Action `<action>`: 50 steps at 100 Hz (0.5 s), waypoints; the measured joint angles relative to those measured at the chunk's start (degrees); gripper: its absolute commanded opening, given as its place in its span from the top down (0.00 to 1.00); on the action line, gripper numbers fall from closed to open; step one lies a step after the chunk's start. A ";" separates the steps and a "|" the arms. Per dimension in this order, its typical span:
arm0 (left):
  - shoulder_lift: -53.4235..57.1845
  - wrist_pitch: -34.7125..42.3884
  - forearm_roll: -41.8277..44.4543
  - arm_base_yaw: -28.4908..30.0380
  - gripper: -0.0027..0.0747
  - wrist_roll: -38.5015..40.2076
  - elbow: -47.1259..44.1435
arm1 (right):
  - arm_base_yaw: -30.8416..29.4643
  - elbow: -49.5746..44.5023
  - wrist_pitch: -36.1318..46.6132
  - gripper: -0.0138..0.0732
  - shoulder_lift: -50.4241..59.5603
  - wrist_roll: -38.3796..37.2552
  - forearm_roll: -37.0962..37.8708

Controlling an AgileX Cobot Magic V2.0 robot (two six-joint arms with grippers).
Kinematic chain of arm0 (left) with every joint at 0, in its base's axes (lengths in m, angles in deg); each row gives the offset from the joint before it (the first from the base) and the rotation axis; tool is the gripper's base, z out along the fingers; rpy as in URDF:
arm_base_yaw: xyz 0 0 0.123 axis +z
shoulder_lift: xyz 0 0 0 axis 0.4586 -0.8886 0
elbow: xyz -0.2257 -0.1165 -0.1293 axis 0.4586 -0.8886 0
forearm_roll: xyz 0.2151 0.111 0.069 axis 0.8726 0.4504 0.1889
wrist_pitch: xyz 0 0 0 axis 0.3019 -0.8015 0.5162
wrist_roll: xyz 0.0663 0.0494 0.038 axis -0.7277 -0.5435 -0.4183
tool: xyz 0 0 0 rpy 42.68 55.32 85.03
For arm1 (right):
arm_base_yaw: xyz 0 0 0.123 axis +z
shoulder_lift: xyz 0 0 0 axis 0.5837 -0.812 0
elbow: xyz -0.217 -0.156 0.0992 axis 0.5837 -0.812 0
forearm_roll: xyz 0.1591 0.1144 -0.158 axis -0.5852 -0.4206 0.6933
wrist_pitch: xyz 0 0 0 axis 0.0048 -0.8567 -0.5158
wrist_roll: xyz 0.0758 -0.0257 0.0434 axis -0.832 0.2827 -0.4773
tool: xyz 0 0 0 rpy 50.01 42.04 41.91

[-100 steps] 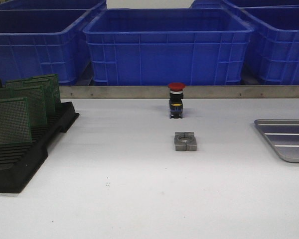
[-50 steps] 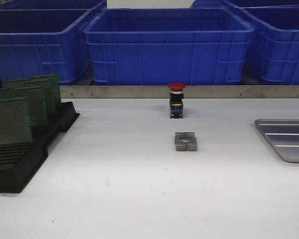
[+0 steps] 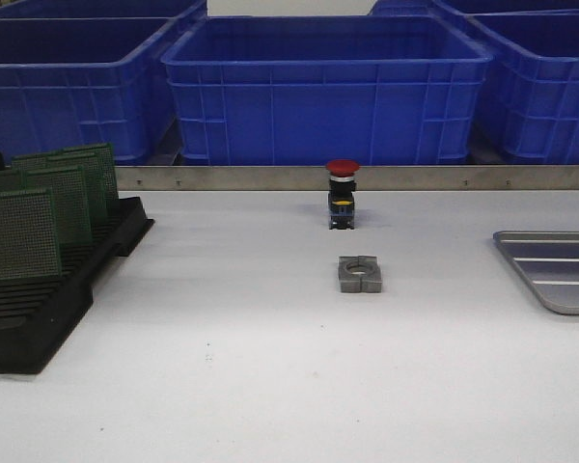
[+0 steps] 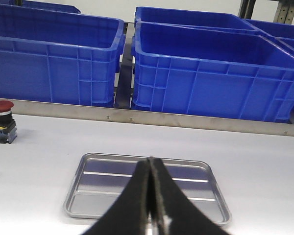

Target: Place circuit board on tray

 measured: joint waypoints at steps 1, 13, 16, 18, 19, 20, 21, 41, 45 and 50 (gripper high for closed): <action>-0.40 -0.09 -0.12 0.00 0.44 -1.85 0.32 | 0.00 0.00 0.00 0.96 0.00 0.00 0.00; -7.35 -0.25 0.16 0.00 0.44 -13.20 5.20 | 0.00 0.00 0.00 0.96 0.00 0.00 0.00; -9.01 -0.24 0.27 0.00 0.44 -14.38 6.32 | 0.00 0.00 0.00 0.96 0.00 0.00 0.00; -10.21 -0.37 0.41 0.00 0.44 -15.03 7.15 | 0.00 0.00 0.00 0.96 0.00 0.00 0.00; -11.00 -0.50 0.40 0.00 0.44 -15.18 7.71 | 0.00 0.00 0.00 0.96 0.00 0.00 0.00; -11.38 -0.51 0.54 0.00 0.44 -15.51 7.97 | 0.00 0.00 0.00 0.96 0.00 0.00 0.00; -12.17 -0.67 0.55 0.00 0.44 -15.61 8.51 | 0.00 0.00 0.00 0.96 0.00 0.00 0.00; -21.32 -3.57 2.15 0.00 0.44 -16.94 14.82 | 0.00 0.00 0.00 0.96 0.00 0.00 0.00; -22.94 -4.21 2.25 0.00 0.44 -16.94 15.89 | 0.00 0.00 0.00 0.96 0.00 0.00 0.00; -24.73 -4.98 2.39 0.00 0.44 -16.94 17.03 | 0.00 0.00 0.00 0.96 0.00 0.00 0.00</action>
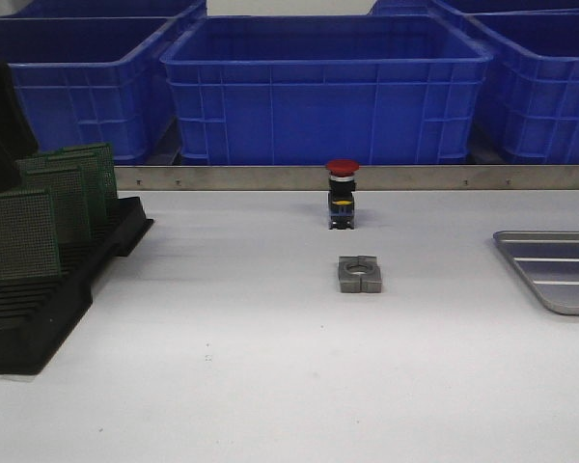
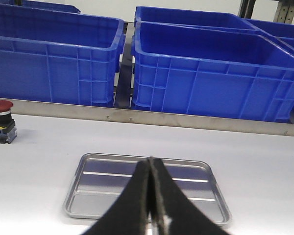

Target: Place circuit board on tray

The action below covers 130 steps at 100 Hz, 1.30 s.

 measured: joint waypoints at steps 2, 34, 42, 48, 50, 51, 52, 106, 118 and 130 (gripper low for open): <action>-0.75 -0.46 0.00 0.00 0.44 0.00 0.42 | 0.00 0.00 0.00 0.96 0.00 0.00 0.00; -8.45 -4.01 0.79 0.00 0.80 0.00 2.46 | 0.00 0.00 0.00 0.96 0.00 0.00 0.00; -8.78 -4.95 0.94 0.00 0.97 0.00 2.46 | 0.00 0.00 0.00 0.96 0.00 0.00 0.00; -8.77 -5.48 1.04 0.00 0.99 -0.13 2.52 | 0.00 0.00 0.00 0.96 0.00 0.00 0.00; -8.77 -6.10 1.08 0.00 0.99 -0.24 2.60 | 0.00 0.00 0.00 0.96 0.00 0.00 0.00; -8.77 -6.27 1.21 0.00 0.99 -0.24 2.60 | 0.00 0.00 0.00 0.96 0.00 0.00 0.00; -8.77 -6.69 1.34 0.00 0.99 -0.24 2.60 | 0.00 0.00 0.00 0.96 0.00 0.00 0.00; -7.02 -10.45 0.17 -3.74 0.99 -0.02 11.53 | 0.00 0.00 0.00 0.96 0.00 0.00 0.00; -5.95 -10.80 -6.91 -6.88 0.99 -0.02 11.89 | 0.00 0.00 0.00 0.96 0.00 0.00 0.00; -5.81 -10.80 -14.13 -10.43 0.99 -0.02 11.89 | 0.00 0.00 0.00 0.96 0.00 0.00 0.00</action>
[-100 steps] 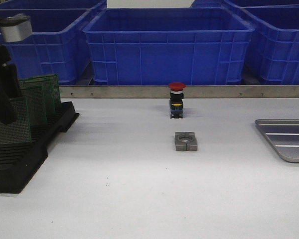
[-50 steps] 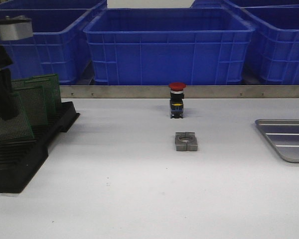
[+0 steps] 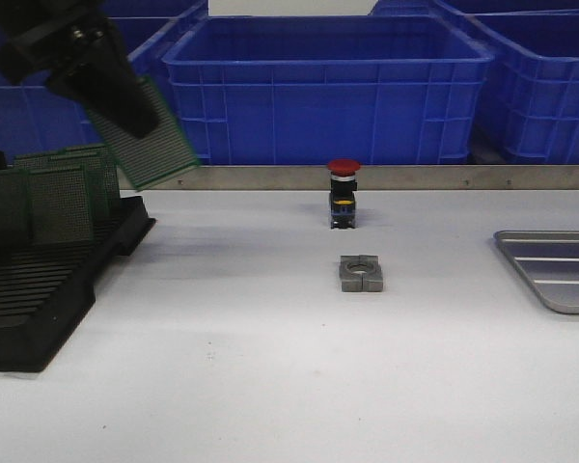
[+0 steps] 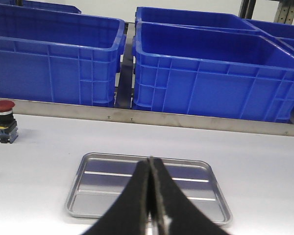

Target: Place circuit board on tray

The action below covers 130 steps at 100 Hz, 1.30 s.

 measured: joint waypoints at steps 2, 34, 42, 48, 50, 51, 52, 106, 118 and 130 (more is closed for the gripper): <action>0.00 0.00 -1.13 -0.70 0.99 0.00 0.00 | 0.00 0.00 0.00 0.96 0.00 0.00 0.00; 0.00 0.00 -9.60 -12.88 0.99 0.00 0.00 | 0.00 0.00 0.00 0.96 0.00 0.00 0.00; 0.00 0.00 -9.85 -15.81 0.99 0.00 0.00 | 0.00 0.00 0.00 0.96 0.00 0.00 0.00; 0.00 0.00 -9.85 -17.38 0.99 0.00 0.00 | 0.00 0.00 0.00 0.96 0.00 0.00 0.00; 0.00 0.00 -9.85 -17.88 0.99 0.00 0.00 | 0.00 0.00 0.00 0.96 0.00 0.00 0.00; 0.00 0.00 -9.85 -18.17 0.99 0.00 0.00 | 0.00 0.00 0.00 0.96 0.00 0.00 0.00; 0.00 0.00 -9.85 -18.31 0.99 0.00 0.00 | 0.00 0.00 0.00 0.96 0.00 0.00 0.00; 0.00 0.00 -10.19 -19.56 0.99 0.22 0.00 | 0.11 1.77 -3.74 0.96 0.00 0.00 -0.49; 0.00 0.00 -10.19 -19.56 0.99 0.22 0.00 | 0.21 6.84 -10.30 0.96 -1.38 0.00 -1.52; 0.00 0.00 -10.19 -19.56 0.99 0.22 0.00 | 0.21 12.82 -18.42 0.96 -6.61 0.00 -3.24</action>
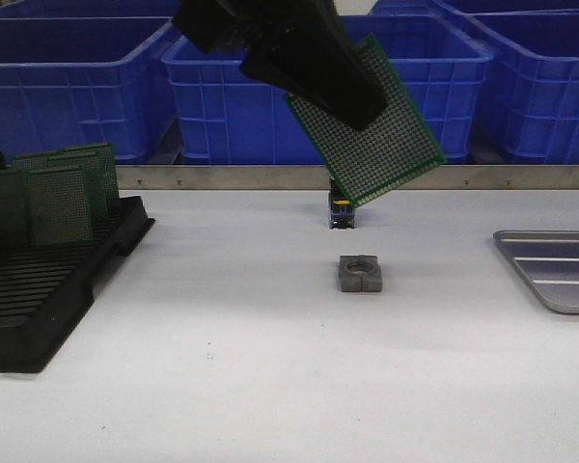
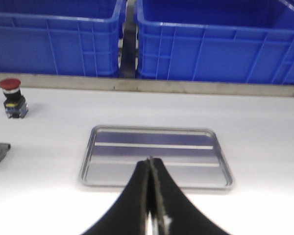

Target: Place circuit board on tray

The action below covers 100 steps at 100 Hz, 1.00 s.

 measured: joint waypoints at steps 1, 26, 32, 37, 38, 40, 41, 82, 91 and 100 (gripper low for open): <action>0.00 0.00 0.00 0.00 0.99 0.00 0.00 | 0.00 0.70 -1.03 0.96 -0.78 0.00 -0.31; 0.00 0.00 0.00 0.00 0.99 0.00 0.00 | 0.00 10.28 -13.11 0.86 -16.87 2.21 -10.43; 0.00 0.00 0.00 0.00 0.99 0.00 0.00 | 0.00 12.00 -13.60 0.73 -20.17 5.74 -14.31; 0.00 0.00 0.00 0.00 0.99 0.00 0.00 | 0.00 13.17 -13.69 0.60 -22.67 10.60 -18.31; 0.00 0.00 0.00 0.00 0.99 0.00 0.00 | 0.12 13.48 -13.69 0.58 -23.34 11.29 -18.96; 0.00 0.00 0.00 0.00 0.99 0.00 0.00 | 0.28 13.75 -13.69 0.53 -24.27 13.43 -20.95; 0.00 0.00 0.00 0.00 0.99 0.00 0.00 | 0.30 14.03 -13.69 0.51 -24.56 14.92 -22.37; 0.00 0.00 0.00 0.00 0.99 0.00 0.00 | 14.15 16.52 -12.75 0.33 -38.76 69.56 -62.76; 0.00 0.00 0.00 0.00 0.99 0.00 0.00 | 15.63 16.76 -12.39 0.33 -42.96 81.15 -69.44; 0.00 0.00 0.00 0.00 0.99 0.00 0.00 | 16.18 17.71 -12.39 0.33 -47.25 90.69 -74.84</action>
